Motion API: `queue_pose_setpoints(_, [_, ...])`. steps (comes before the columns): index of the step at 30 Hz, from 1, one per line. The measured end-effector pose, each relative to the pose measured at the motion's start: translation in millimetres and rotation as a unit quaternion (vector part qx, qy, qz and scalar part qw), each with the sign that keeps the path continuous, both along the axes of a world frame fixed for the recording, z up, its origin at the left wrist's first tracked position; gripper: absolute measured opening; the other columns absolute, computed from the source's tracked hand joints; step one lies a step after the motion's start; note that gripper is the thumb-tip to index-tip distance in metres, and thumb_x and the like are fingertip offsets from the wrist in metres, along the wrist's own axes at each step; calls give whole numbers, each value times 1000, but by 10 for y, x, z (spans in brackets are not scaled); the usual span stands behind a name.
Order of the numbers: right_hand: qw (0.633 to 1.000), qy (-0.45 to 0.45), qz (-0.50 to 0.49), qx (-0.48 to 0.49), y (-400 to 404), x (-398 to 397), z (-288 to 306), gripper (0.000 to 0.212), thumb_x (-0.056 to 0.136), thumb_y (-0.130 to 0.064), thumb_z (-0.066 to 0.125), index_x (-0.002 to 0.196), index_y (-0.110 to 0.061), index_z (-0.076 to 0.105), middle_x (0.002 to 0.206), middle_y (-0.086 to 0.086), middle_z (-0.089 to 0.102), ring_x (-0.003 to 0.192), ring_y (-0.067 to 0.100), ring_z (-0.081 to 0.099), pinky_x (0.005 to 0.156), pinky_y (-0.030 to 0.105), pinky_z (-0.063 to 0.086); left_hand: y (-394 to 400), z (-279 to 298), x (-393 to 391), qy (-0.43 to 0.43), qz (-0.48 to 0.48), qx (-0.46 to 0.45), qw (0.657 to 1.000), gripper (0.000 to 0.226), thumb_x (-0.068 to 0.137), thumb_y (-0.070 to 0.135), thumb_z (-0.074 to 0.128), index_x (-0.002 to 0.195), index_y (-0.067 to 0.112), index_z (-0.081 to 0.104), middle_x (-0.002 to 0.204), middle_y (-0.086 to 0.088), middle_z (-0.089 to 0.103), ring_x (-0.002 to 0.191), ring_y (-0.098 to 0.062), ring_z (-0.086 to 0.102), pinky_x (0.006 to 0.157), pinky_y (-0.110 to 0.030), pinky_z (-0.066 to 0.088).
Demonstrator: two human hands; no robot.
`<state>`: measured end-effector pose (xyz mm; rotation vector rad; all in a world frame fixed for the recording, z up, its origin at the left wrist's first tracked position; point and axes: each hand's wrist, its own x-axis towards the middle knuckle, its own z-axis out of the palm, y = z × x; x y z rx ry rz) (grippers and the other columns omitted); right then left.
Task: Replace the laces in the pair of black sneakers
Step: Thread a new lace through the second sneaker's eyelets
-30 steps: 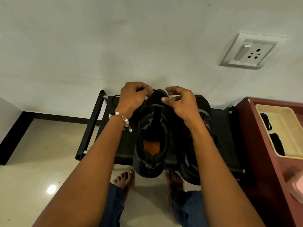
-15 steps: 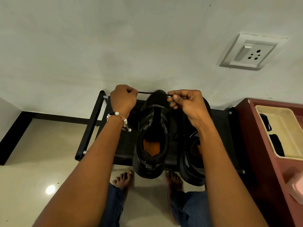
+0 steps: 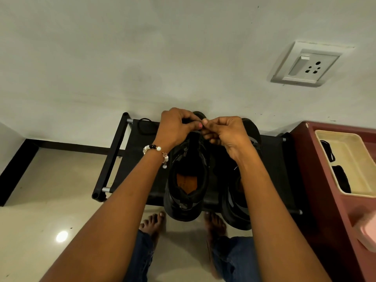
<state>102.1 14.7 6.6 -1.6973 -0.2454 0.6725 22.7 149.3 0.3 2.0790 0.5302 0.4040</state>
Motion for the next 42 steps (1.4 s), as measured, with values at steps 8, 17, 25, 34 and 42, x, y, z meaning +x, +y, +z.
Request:
queue_pose_setpoints(8, [954, -10, 118, -275, 30, -126, 20, 38, 80, -28, 79, 101, -2, 61, 96, 11, 66, 80, 24, 68, 64, 43, 62, -87, -179, 26, 120, 20, 88, 989, 10, 83, 21, 74, 89, 15, 78, 92, -3, 73, 88, -16, 67, 83, -30, 52])
queue_pose_setpoints(17, [959, -71, 122, -244, -51, -111, 59, 19, 85, -13, 73, 98, 1, 69, 94, 15, 69, 70, 30, 71, 59, 40, 62, -153, -231, 42, 134, 63, 84, 985, 11, 84, 22, 73, 91, 15, 78, 98, -4, 73, 91, -19, 66, 77, -29, 52])
queue_pose_setpoints(25, [953, -136, 152, -223, -93, -63, 29, 14, 86, -8, 70, 99, -3, 74, 93, 10, 70, 67, 17, 69, 56, 25, 59, -218, -253, 48, 132, 95, 14, 987, 14, 82, 21, 76, 93, 14, 78, 100, -5, 72, 94, -20, 65, 81, -31, 54])
queue_pose_setpoints(34, [977, -72, 122, -159, -142, 52, -111, 15, 92, -19, 66, 94, -7, 74, 92, 14, 71, 78, 25, 72, 72, 38, 62, -236, -351, 127, 151, 136, -79, 976, 12, 82, 20, 76, 93, 17, 77, 104, -3, 70, 95, -18, 65, 74, -27, 51])
queue_pose_setpoints(42, [972, -155, 5, -175, 12, 23, -326, 7, 83, -16, 76, 90, -14, 76, 80, 6, 72, 66, 23, 71, 65, 40, 62, -220, -491, 240, 172, 162, -98, 967, 6, 88, 24, 70, 89, 22, 76, 111, -5, 66, 86, -19, 64, 57, -22, 43])
